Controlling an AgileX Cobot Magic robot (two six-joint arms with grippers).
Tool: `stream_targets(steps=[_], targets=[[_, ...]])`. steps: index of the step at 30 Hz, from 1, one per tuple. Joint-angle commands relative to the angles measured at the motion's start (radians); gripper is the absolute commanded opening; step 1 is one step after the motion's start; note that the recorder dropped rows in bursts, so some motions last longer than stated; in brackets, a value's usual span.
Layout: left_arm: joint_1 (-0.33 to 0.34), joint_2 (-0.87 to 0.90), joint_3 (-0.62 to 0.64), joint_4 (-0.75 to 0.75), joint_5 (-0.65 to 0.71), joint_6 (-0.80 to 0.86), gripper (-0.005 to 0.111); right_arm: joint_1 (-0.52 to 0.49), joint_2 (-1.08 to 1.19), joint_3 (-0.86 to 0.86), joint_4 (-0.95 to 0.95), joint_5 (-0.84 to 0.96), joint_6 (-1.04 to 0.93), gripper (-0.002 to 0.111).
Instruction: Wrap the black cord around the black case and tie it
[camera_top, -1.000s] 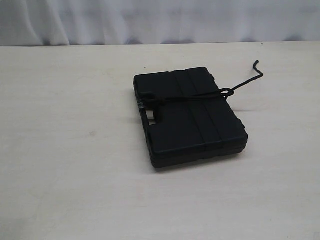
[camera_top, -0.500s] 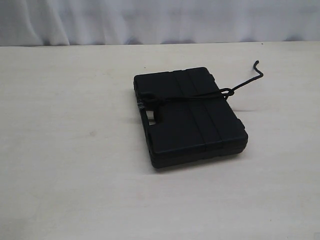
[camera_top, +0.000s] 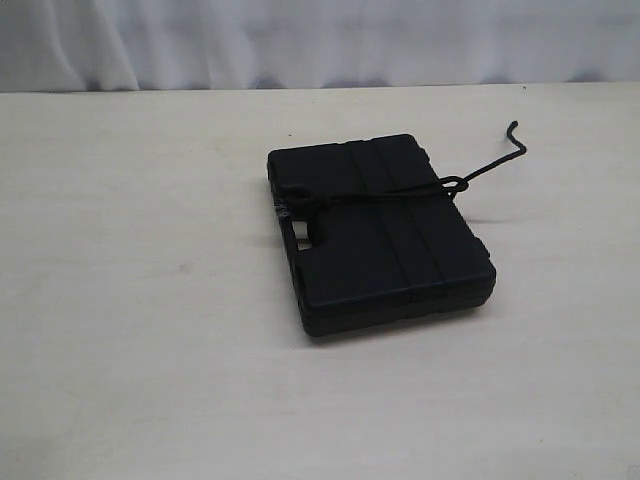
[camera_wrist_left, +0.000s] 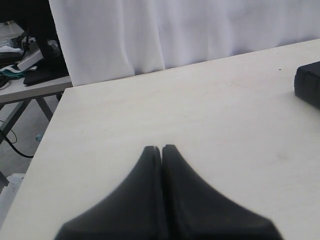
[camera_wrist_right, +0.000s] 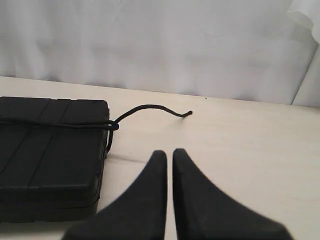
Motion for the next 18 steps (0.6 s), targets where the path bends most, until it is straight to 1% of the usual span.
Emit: stream_targets(steps=[1, 8, 18], targets=[[0.003, -0.002, 0.002, -0.006, -0.005, -0.001, 0.0, 0.016, -0.005, 0.003, 0.026, 0.073, 0.035, 0.004], [0.003, -0.002, 0.002, -0.006, -0.005, -0.001, 0.0, 0.069, -0.005, 0.003, 0.024, 0.111, 0.052, 0.004], [0.003, -0.002, 0.002, -0.006, -0.005, -0.001, 0.0, 0.069, -0.005, 0.003, 0.024, 0.126, 0.077, 0.004]])
